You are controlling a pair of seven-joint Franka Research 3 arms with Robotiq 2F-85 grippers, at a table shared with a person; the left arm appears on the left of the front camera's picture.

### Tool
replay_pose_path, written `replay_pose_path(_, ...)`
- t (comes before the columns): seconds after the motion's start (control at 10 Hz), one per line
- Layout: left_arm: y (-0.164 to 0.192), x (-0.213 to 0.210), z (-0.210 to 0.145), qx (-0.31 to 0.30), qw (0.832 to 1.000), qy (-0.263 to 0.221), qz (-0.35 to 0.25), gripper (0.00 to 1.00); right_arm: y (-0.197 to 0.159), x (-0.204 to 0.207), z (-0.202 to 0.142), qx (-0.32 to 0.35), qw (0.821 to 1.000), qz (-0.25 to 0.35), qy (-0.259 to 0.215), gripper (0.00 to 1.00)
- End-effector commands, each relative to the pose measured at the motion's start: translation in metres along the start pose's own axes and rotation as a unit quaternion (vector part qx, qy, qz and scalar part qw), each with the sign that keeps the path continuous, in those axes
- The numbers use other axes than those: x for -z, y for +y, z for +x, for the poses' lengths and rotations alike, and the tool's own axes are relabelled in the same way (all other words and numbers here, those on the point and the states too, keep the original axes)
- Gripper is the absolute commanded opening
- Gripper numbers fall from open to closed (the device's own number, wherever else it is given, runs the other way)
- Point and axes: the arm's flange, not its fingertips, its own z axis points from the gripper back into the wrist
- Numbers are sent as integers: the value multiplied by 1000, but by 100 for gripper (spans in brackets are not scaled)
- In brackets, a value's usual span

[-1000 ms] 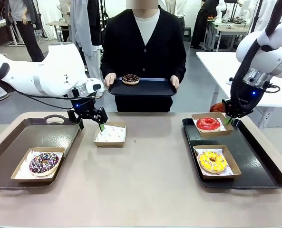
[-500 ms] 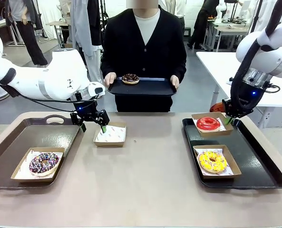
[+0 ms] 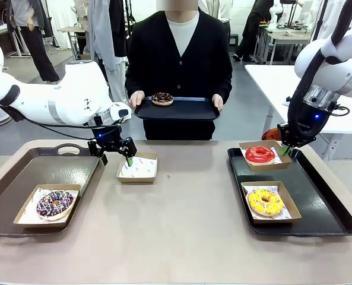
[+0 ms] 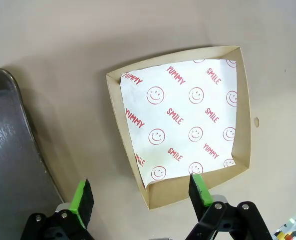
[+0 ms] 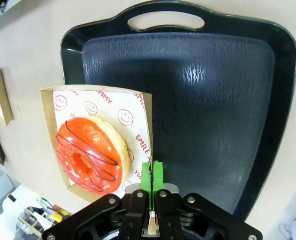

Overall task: Individually package the donuts and arrange them on the tray.
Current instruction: Place the picked Paper togo box on the Handle tray while simultaneously picking up another Paper togo box from the table with the other hand.

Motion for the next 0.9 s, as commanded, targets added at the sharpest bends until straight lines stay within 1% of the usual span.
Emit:
replay_pose_path(0.0, 1, 1, -1, 1, 1000, 1, 2, 100, 1, -2, -2, 0, 1000, 0, -1, 1)
replay_pose_path(0.4, 2, -5, 1, 5, 1000, -6, 3, 100, 2, 5, 0, 7, 1000, -3, 4, 1)
replay_pose_path(0.6, -3, -11, 6, 11, 1000, -8, 19, 100, 5, 11, -3, 23, 999, -23, 3, 1)
replay_pose_path(0.8, -12, -4, 15, 9, 1000, 1, 26, 100, 7, 15, -2, 35, 998, -47, 1, 1)
